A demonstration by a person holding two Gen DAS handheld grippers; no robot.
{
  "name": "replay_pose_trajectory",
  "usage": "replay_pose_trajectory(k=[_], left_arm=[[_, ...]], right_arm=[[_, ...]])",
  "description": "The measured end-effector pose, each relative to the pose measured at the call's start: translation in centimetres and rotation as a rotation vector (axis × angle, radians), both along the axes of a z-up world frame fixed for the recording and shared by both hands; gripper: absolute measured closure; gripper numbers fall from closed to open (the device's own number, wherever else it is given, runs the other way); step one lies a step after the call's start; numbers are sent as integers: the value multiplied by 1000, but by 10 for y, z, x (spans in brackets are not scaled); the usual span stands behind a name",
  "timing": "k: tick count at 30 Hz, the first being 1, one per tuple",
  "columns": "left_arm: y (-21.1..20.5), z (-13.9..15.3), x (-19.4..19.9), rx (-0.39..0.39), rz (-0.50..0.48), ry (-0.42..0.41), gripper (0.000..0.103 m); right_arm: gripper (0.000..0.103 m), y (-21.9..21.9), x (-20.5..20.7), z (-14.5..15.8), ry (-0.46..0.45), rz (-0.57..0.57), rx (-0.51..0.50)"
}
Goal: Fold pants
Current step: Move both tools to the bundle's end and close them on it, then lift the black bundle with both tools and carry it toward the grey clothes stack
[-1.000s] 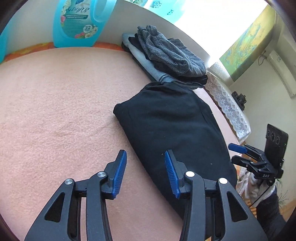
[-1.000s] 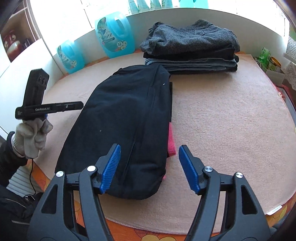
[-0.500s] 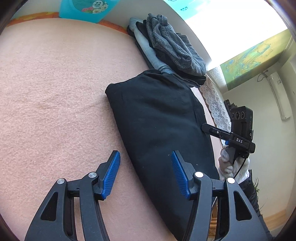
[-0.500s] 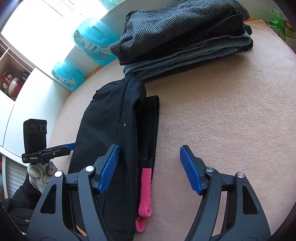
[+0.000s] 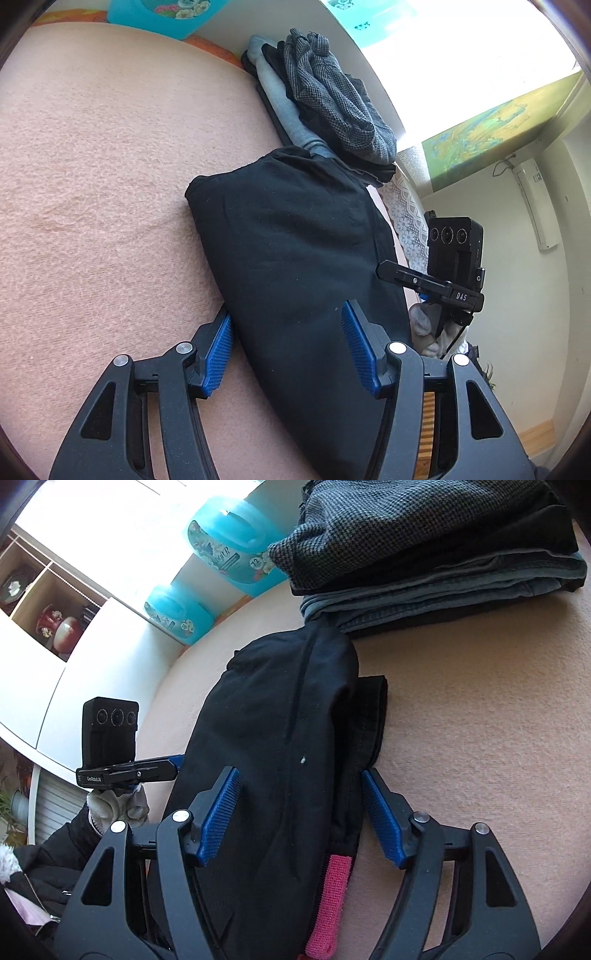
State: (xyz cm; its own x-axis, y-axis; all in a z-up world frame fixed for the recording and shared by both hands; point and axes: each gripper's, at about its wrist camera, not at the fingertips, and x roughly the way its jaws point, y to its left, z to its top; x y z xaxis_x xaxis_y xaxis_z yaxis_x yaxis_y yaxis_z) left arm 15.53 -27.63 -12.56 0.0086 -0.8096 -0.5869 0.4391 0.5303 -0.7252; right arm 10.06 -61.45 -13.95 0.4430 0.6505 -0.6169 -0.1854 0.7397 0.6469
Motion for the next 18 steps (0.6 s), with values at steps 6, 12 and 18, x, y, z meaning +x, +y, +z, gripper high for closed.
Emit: replay_pose_trajectory(k=[6,12,18], left_arm=[[-14,2,-5,15,-14,-52,50],[-14,1,-6,35,19,-64,72],[-14,21,-16,24,11,-129,84]], right_arm=[[50,6,-4,-6,4,-26,27],[67,18,-11,-4,-16,-61,0],[77,24,-24,13,-69,-101,-36]])
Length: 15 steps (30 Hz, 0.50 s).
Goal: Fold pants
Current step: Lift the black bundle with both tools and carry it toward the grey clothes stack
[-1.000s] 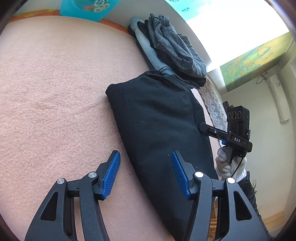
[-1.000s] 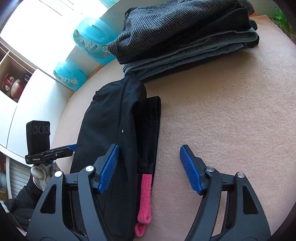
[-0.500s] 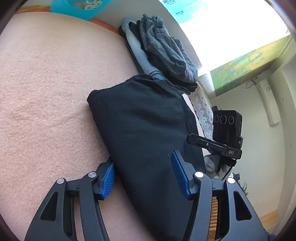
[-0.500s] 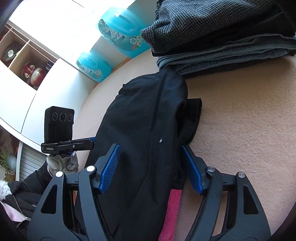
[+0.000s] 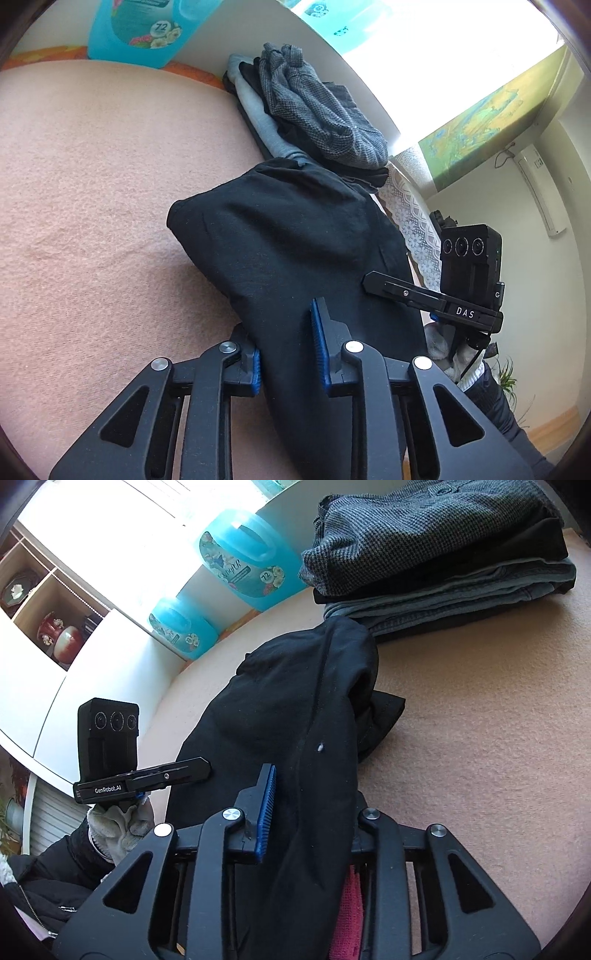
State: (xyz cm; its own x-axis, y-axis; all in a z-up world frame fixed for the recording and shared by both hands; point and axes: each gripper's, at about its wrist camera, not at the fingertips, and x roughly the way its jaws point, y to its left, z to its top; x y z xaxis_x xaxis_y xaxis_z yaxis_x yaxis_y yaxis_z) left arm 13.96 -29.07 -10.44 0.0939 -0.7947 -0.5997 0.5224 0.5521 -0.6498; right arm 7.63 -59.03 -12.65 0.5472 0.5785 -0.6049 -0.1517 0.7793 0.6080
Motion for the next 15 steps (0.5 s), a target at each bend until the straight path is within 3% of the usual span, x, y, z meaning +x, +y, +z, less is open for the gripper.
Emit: replay_pose_trajectory(k=[5,15], left_arm=[[-6,20,-12,-4,-24,-81,88],[-9,58,-32,-46,-52,-177,90]], right_arm=[[83,8,-16,21,-57,-23,-71],[91,22,-51,65,-170,-61,-117]])
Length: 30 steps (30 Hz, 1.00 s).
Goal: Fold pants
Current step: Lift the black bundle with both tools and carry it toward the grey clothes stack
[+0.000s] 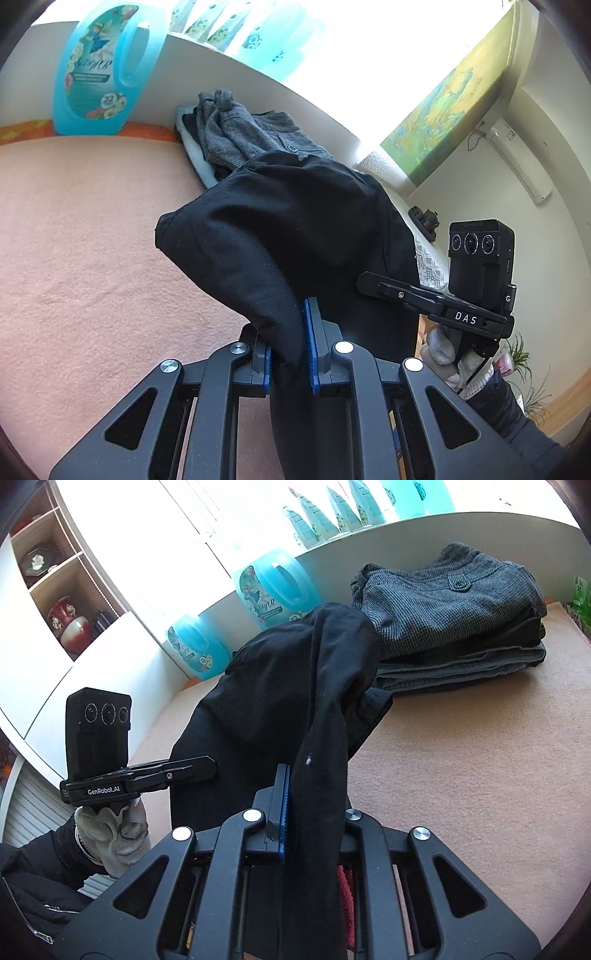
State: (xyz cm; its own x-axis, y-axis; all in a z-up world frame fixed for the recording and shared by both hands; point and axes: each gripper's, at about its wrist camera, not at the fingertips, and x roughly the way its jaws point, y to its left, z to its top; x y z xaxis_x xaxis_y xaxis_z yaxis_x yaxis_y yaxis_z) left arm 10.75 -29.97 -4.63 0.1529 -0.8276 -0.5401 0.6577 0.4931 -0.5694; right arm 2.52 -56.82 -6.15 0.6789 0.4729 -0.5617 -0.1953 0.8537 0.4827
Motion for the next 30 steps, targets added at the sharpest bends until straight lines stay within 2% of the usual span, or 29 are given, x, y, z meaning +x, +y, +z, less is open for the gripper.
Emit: replay_pose_trajectory(k=[7,17,23,30], left_arm=[[-9,31,-9,-24,-23,-81,91],[-43,89,-1,-66,-55,-222,91],[-74,119,25,-86,-65,-265,91],[-109,136,61,-111,-68,-305,91]], right_arm=[[92,2,-15,25,-68,-33,-12],[93,-16,-21,87,-210,-94,-62],[93,-35,-2,122,-263,-124,-109],[93,-67,44,149,-274,-155,-163]])
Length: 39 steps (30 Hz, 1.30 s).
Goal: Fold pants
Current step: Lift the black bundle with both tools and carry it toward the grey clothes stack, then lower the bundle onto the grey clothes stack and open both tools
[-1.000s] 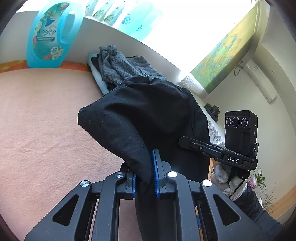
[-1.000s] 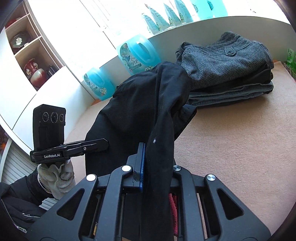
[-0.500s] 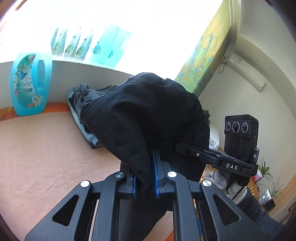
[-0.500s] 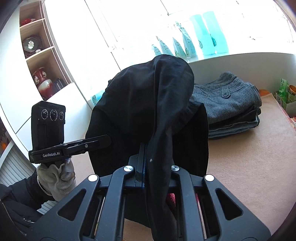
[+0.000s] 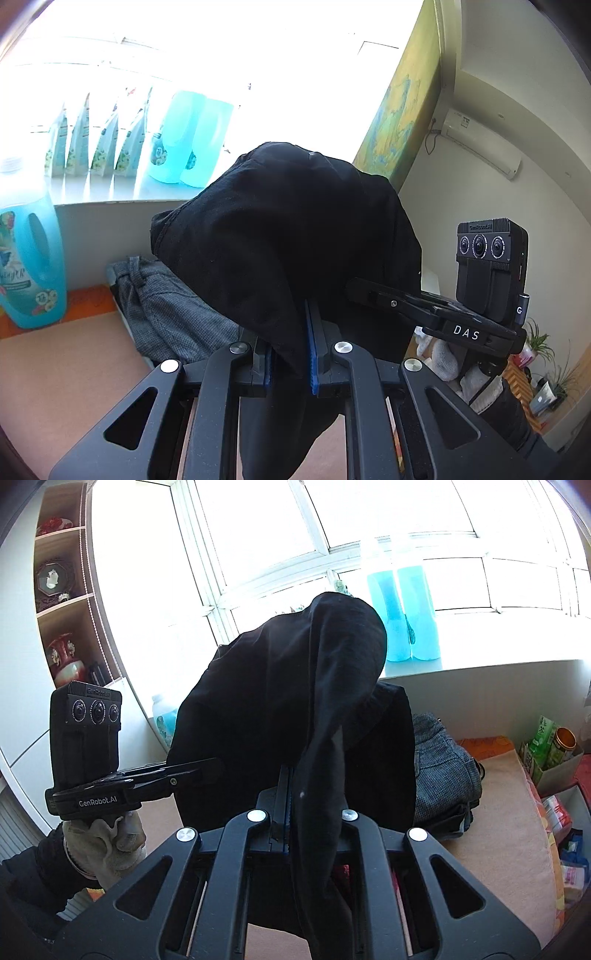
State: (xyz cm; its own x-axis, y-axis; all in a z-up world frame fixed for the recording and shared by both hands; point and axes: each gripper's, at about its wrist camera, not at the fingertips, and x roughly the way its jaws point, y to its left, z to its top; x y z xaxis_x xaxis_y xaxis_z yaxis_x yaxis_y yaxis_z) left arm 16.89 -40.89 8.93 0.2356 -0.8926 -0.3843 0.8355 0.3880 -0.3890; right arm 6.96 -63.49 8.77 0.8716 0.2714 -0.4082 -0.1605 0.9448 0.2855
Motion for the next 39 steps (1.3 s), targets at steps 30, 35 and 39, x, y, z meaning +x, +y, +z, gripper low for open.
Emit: replay_pose_trajectory(k=[30,35,39], left_arm=[[-82,-89,155,317,242,-12,83],[-86,-92,164,379,259,-24,66],[-76,-94,168,380,289,-9,60]], right_arm=[[60,-101,178,-79,183,-229,-104],[60,-89,166,-80,192,-237,-159],[60,-80,152,-85,198,-242,-199]])
